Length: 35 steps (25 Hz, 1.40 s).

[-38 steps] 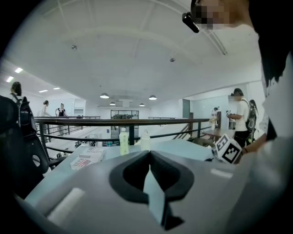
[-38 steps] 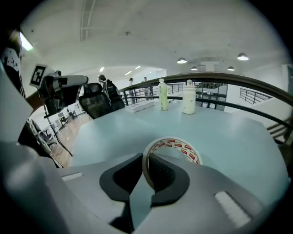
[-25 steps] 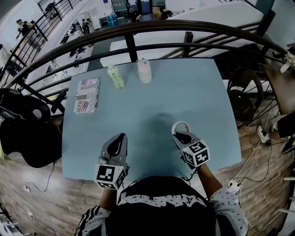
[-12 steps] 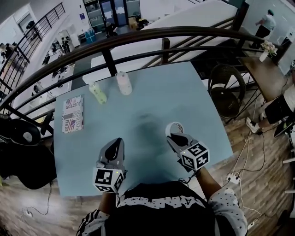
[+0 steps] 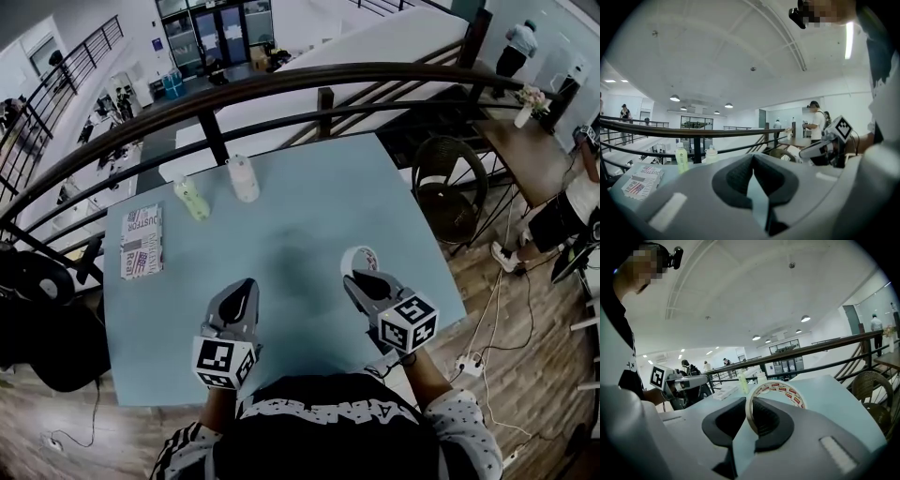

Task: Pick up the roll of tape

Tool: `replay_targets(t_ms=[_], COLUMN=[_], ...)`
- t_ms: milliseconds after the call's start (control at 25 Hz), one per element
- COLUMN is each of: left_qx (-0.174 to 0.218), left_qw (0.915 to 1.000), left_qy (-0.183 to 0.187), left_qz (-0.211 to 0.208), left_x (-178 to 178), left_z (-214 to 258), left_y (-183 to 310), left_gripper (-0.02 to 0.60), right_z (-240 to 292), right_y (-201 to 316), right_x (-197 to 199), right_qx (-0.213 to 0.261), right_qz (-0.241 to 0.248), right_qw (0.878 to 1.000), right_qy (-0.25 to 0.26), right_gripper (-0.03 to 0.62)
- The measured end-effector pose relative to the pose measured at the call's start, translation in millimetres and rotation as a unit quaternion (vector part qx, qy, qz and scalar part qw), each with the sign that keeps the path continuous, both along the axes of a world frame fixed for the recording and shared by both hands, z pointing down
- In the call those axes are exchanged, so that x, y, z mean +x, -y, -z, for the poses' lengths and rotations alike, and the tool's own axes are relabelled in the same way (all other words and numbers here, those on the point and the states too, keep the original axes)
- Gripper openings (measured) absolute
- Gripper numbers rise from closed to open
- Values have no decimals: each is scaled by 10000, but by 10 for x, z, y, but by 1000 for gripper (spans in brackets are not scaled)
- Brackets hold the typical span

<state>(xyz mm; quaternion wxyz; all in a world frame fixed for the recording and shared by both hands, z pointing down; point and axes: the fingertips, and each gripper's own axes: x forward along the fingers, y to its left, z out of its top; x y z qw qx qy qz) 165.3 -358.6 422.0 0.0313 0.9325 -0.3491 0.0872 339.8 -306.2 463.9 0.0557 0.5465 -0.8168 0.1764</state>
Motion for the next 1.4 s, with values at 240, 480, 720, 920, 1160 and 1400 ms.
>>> replay_targets(t_ms=[240, 480, 720, 920, 1160, 1400], left_qx=[7, 61, 65, 64, 40, 29], left_qw=[9999, 9996, 9993, 9992, 9992, 9993], left_qy=[71, 89, 85, 82, 109, 141], left_qz=[111, 264, 369, 391, 370, 355], left_x=[-72, -116, -210, -259, -283, -288], left_z=[13, 93, 90, 84, 52, 44], left_y=[-25, -85, -79, -78, -69, -89], left_gripper=[0, 0, 0, 0, 0, 0], right_z=[249, 525, 583, 589, 588, 572], right_y=[2, -23, 2, 10, 13, -22], right_x=[-56, -147, -262, -308, -353, -371], right_qx=[308, 628, 735, 769, 795, 741], right_qz=[86, 314, 456, 478, 540, 532], right_qw=[9993, 9971, 9955, 9948, 9941, 9946], right_qy=[169, 295, 380, 458, 493, 496], right_gripper=[52, 52, 52, 52, 52, 52])
